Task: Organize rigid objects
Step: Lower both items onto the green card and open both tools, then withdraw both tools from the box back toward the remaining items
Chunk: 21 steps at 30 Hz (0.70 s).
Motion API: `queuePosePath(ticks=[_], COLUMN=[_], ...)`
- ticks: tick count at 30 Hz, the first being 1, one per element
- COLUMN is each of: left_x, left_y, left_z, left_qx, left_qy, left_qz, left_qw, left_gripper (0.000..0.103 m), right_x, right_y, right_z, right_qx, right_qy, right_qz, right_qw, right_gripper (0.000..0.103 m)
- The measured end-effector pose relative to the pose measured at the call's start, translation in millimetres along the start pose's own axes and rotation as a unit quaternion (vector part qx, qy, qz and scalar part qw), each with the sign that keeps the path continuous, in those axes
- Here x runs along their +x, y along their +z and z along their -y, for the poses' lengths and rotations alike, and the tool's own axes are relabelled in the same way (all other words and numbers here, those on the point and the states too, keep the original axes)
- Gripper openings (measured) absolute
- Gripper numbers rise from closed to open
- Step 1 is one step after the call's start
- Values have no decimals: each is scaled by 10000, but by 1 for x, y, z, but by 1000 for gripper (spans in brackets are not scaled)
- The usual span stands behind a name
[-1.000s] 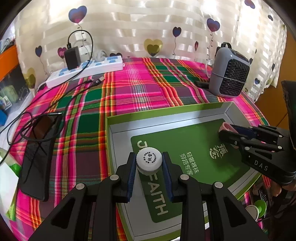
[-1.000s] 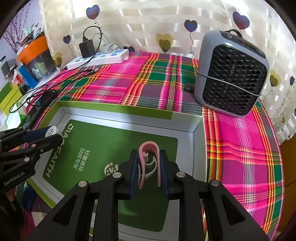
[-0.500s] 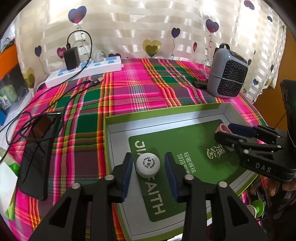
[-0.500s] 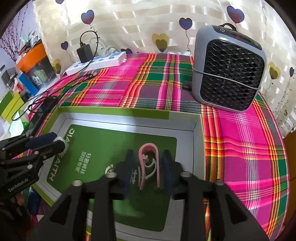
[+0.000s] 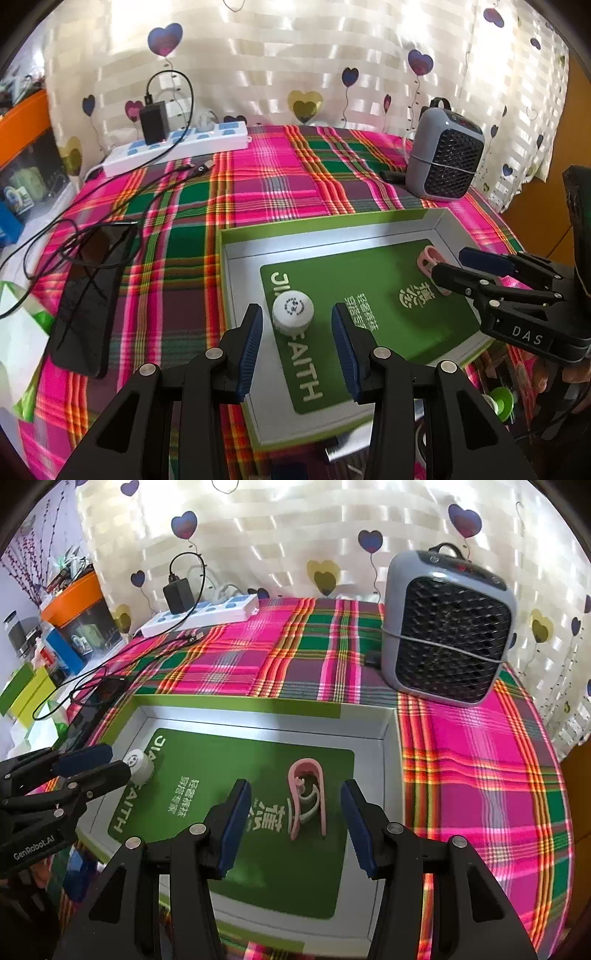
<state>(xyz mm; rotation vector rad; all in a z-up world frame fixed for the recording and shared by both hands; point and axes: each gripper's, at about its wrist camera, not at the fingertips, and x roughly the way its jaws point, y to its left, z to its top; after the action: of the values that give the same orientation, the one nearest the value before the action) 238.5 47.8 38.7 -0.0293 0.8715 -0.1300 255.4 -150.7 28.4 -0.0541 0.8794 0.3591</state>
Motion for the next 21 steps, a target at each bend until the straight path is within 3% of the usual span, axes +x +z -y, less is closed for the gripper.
queuePosePath(ticks=[21], left_x=[-65], left_y=[-47], left_z=[6], left_qx=[-166], left_qy=[-99], left_qz=[285], left_qw=[9994], left_gripper=[38], right_x=[-61], right_y=[-39], right_z=[-16], right_qx=[12], right_qy=[-51], right_qz=[359], right_qw=[9993], right_gripper=[52])
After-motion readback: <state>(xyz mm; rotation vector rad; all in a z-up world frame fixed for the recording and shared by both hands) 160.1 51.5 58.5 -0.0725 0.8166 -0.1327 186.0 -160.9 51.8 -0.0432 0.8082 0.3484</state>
